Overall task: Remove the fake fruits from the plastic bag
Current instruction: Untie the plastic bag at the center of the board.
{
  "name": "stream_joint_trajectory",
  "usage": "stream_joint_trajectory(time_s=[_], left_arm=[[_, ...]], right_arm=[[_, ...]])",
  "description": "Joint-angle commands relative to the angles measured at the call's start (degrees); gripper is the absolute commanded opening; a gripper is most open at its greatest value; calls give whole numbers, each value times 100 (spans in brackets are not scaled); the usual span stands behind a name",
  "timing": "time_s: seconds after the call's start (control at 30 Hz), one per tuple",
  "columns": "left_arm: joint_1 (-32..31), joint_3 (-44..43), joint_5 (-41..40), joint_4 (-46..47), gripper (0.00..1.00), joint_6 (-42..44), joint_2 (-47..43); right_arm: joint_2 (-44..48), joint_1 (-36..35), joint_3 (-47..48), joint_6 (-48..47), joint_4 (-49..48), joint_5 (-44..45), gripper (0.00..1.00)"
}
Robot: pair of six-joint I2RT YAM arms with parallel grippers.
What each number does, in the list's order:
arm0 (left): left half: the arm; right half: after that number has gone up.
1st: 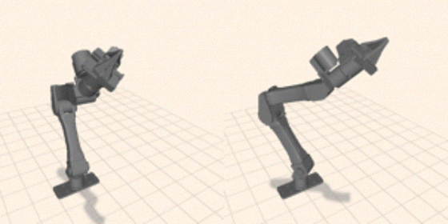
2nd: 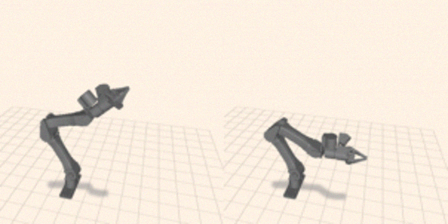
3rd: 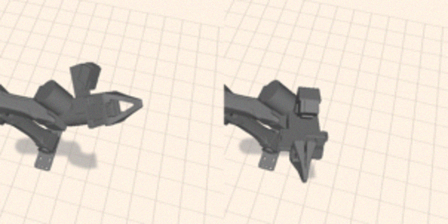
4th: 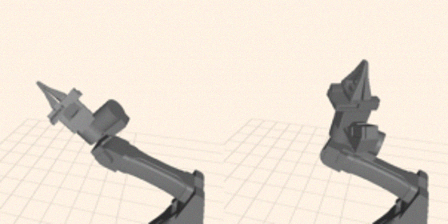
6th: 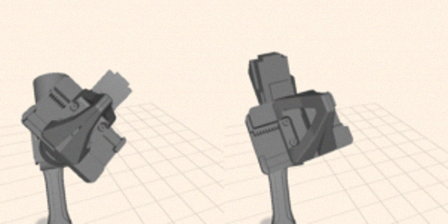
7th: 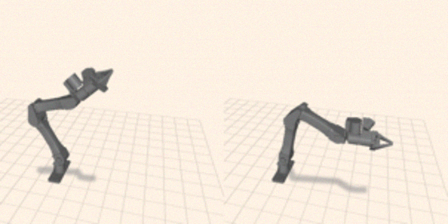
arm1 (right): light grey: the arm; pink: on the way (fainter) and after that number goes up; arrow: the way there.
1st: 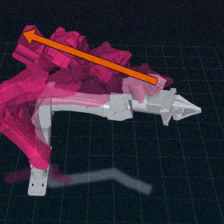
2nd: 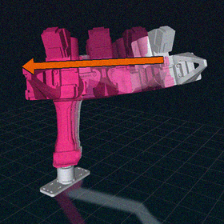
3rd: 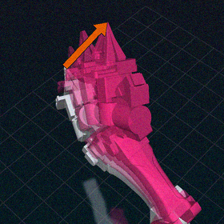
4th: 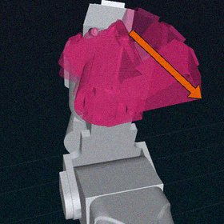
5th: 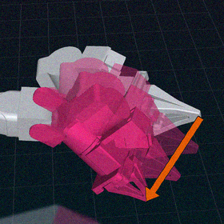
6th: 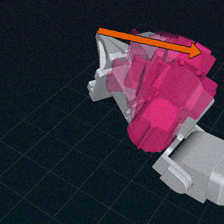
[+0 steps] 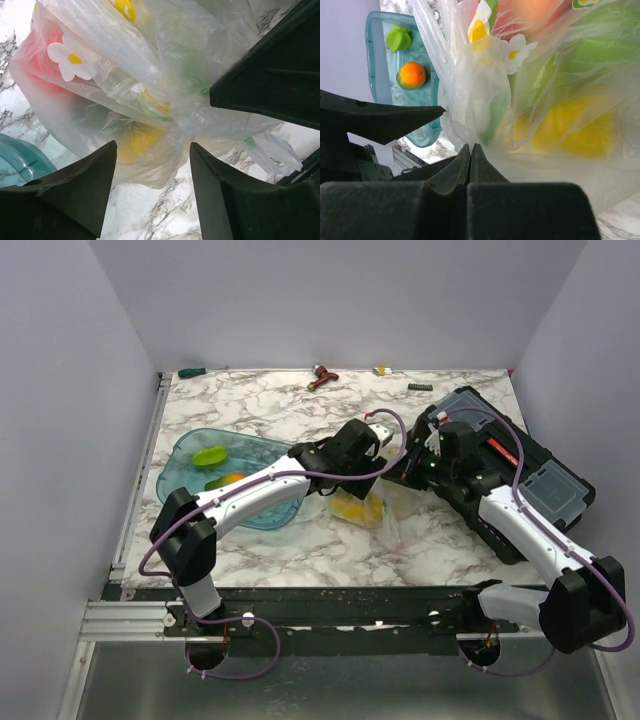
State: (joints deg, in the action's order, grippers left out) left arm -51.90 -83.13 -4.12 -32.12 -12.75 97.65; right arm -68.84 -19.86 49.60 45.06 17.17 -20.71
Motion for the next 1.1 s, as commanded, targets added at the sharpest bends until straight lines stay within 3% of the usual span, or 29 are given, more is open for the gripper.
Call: stream_joint_trajectory(time_s=[0.0, 0.1, 0.23, 0.27, 0.33, 0.43, 0.63, 0.73, 0.87, 1.0, 1.03, 1.07], left_arm=[[-69, -235, -270, -86, 57, 158, 81], [-142, -286, -320, -134, 56, 200, 157], [-220, -285, -466, -141, 44, 299, 143], [-217, -304, -466, -161, 37, 300, 141], [-224, -305, -526, -181, 15, 308, 82], [-224, -239, -745, -137, 1, 376, -120], [-224, 272, -890, 405, 0, 467, -933], [-224, 501, -696, 671, 0, 418, -1313], [-233, 638, -568, 809, 0, 414, -1512], [-229, 563, -435, 706, 0, 422, -1433], [-233, 537, -245, 675, 2, 431, -1401], [-237, 543, -50, 693, 11, 411, -1382]], right_arm=[[235, 23, -104, 63, -106, -245, 1], [219, 22, -126, 57, -150, -329, 1], [207, 16, -202, 118, -232, -464, 1], [227, 16, -251, 126, -285, -487, 1], [259, 18, -302, 86, -316, -434, 1], [250, 13, -172, -160, -24, -199, 1], [513, 15, 159, -870, 1126, 1760, 1], [559, 17, 171, -1117, 1211, 2300, 1], [354, -27, 305, -1295, 1463, 2440, 10], [271, -525, 605, -1323, 1653, 2686, 25], [239, -655, 700, -1278, 1716, 2731, 29], [201, -789, 775, -1215, 1800, 2789, 34]])
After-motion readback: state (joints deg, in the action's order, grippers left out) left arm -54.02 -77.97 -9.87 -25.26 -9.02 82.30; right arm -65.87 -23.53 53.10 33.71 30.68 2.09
